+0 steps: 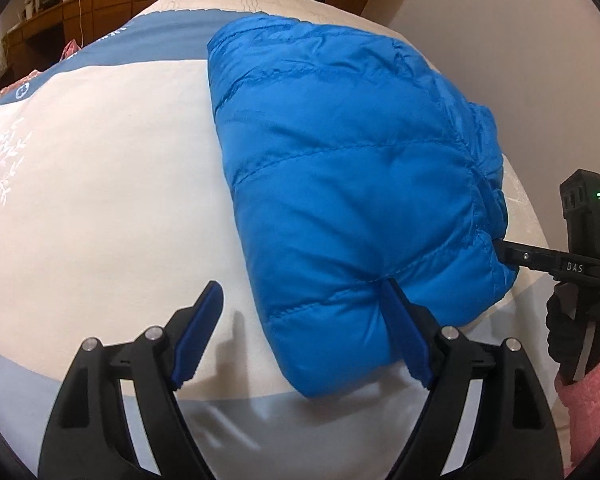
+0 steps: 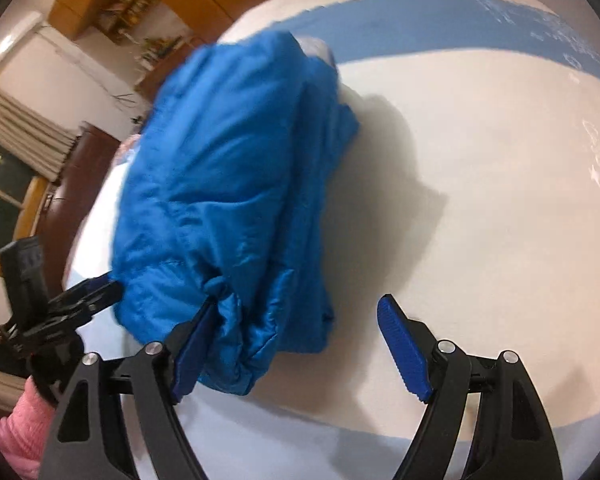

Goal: Fold large clothes

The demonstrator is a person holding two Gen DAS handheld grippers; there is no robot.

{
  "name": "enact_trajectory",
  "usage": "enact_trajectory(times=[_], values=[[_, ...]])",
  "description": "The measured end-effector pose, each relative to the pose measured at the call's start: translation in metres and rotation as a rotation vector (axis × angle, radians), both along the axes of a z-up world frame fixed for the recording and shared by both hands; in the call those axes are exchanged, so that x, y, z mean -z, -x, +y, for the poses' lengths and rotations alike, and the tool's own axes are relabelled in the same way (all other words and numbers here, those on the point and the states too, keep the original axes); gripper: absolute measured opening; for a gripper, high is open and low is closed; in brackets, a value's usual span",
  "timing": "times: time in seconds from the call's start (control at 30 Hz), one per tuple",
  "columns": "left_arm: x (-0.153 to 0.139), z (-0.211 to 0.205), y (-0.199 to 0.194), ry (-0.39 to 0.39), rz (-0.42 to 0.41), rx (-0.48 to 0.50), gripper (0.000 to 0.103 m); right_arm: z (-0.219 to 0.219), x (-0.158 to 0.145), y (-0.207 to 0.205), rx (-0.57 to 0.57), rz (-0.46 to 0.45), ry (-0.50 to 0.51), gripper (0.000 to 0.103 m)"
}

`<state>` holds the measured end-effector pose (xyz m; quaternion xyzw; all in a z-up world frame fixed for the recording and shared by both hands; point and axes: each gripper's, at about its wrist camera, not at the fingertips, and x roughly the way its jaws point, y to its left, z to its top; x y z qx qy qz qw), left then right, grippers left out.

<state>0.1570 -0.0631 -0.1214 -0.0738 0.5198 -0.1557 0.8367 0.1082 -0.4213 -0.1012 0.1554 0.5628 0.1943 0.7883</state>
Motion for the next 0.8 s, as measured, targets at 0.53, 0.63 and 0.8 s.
enact_trajectory(times=[0.53, 0.63, 0.8], values=[[-0.073, -0.012, 0.048, -0.146, -0.033, -0.059, 0.085, 0.027, -0.07, 0.055, 0.05, -0.066, 0.16, 0.096], [-0.086, -0.012, 0.063, -0.151, -0.044, -0.083, 0.091, 0.034, -0.087, 0.071, 0.048, -0.083, 0.189, 0.099], [-0.099, -0.011, 0.084, -0.17, -0.068, -0.128, 0.092, 0.038, -0.107, 0.09, 0.062, -0.107, 0.2, 0.099]])
